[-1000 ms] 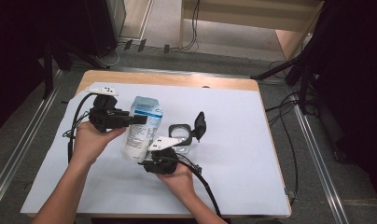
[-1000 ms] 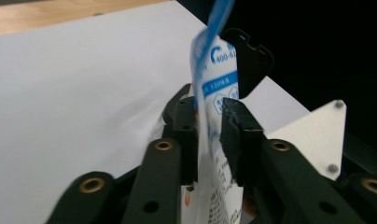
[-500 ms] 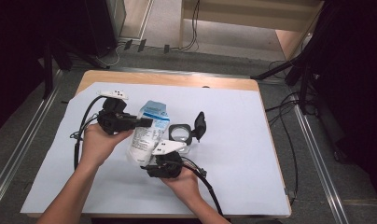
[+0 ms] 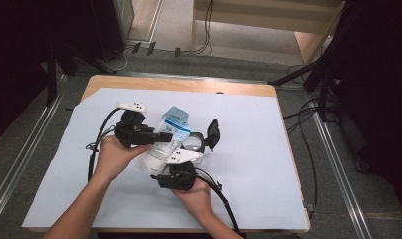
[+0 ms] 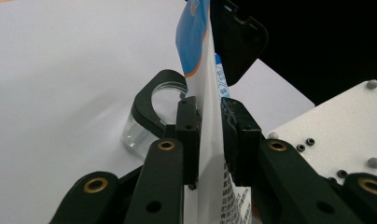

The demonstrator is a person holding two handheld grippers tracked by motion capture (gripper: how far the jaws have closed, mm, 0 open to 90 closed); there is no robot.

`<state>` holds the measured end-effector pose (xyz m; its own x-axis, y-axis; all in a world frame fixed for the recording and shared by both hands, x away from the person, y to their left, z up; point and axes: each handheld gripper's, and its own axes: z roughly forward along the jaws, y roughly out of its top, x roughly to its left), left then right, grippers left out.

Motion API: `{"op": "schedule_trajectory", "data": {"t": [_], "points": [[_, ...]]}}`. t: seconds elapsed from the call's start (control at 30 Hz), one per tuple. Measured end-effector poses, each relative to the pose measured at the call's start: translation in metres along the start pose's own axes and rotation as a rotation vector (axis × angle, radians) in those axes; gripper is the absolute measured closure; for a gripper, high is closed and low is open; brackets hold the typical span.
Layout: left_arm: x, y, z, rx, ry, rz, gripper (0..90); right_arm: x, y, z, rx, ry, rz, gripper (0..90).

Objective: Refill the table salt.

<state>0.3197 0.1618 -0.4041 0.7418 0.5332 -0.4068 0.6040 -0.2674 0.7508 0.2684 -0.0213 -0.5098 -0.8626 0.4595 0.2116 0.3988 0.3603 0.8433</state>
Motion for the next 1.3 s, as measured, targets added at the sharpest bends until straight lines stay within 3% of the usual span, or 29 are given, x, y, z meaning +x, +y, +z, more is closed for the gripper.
{"op": "schedule_trajectory", "data": {"t": [0.13, 0.27, 0.37, 0.57, 0.9, 1.0, 1.13, 1.3], "points": [[0.001, -0.001, 0.001, 0.015, 0.018, 0.001, 89.0, 0.001, 0.0, 0.001, 0.007, -0.003, -0.015, 54.4], [0.001, -0.001, 0.002, 0.036, 0.046, -0.011, 89.9, 0.004, 0.0, 0.003, 0.003, -0.002, -0.043, 50.9], [0.0, -0.002, 0.009, 0.046, 0.058, -0.021, 89.9, 0.011, 0.001, 0.004, 0.013, -0.034, -0.079, 47.7], [-0.003, -0.002, 0.015, 0.042, 0.048, -0.008, 88.4, 0.012, 0.001, 0.004, 0.014, -0.035, -0.041, 50.1], [0.002, -0.002, 0.016, 0.065, 0.012, -0.021, 76.5, 0.005, 0.001, 0.0, -0.019, 0.003, 0.004, 51.2], [0.003, -0.003, 0.015, 0.071, 0.009, -0.021, 77.4, 0.004, 0.001, -0.001, -0.023, 0.015, 0.007, 51.3], [0.003, -0.003, 0.016, 0.079, 0.029, -0.019, 87.0, 0.004, 0.001, 0.0, -0.021, 0.019, 0.008, 51.0], [0.001, -0.002, 0.023, 0.099, 0.045, -0.023, 89.0, 0.004, 0.001, 0.003, 0.005, 0.023, 0.032, 50.3]]}}
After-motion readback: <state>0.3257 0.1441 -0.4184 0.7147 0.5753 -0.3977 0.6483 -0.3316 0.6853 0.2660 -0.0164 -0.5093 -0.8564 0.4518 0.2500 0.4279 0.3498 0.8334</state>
